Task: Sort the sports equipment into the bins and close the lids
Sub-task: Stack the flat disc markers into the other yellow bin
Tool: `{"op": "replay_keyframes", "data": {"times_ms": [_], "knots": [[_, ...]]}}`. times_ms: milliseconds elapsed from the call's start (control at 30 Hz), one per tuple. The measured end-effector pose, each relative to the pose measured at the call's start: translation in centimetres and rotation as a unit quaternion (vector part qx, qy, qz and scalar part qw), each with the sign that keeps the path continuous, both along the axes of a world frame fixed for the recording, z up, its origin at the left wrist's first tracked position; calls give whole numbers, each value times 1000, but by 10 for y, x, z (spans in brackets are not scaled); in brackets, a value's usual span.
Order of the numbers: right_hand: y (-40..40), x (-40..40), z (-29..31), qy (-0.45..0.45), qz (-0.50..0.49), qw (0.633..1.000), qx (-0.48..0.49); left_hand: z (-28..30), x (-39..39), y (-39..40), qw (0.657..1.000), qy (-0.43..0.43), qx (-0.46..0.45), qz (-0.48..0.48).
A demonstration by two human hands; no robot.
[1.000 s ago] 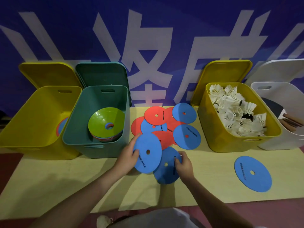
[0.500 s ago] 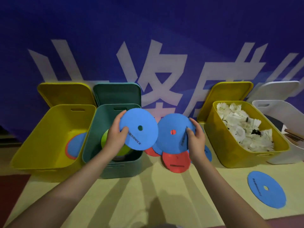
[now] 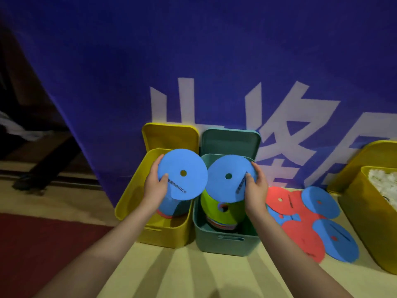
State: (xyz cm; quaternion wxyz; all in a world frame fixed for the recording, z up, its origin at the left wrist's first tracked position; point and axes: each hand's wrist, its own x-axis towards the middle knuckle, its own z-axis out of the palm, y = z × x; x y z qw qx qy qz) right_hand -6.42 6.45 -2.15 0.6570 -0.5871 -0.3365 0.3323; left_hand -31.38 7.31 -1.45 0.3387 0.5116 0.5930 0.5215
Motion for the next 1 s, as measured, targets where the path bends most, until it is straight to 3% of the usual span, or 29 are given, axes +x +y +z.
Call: {"op": "replay_keyframes", "data": {"times_ms": [133, 333, 767, 900, 1000], "knots": [[12, -51, -12, 5, 8, 1000, -13, -16, -52, 11, 998, 8, -48, 28], [39, -91, -34, 30, -21, 997, -63, -46, -96, 49, 982, 52, -181, -8], [58, -82, -58, 28, -79, 989, -120, -156, -55, 136, 936, -66, -332, -92], [65, -81, -62, 14, -81, 988, -132, -216, -69, 148, 909, 25, -387, -152], [67, -86, -63, 4, -73, 989, -129, -156, -72, 131, 906, 184, -357, -135]]}}
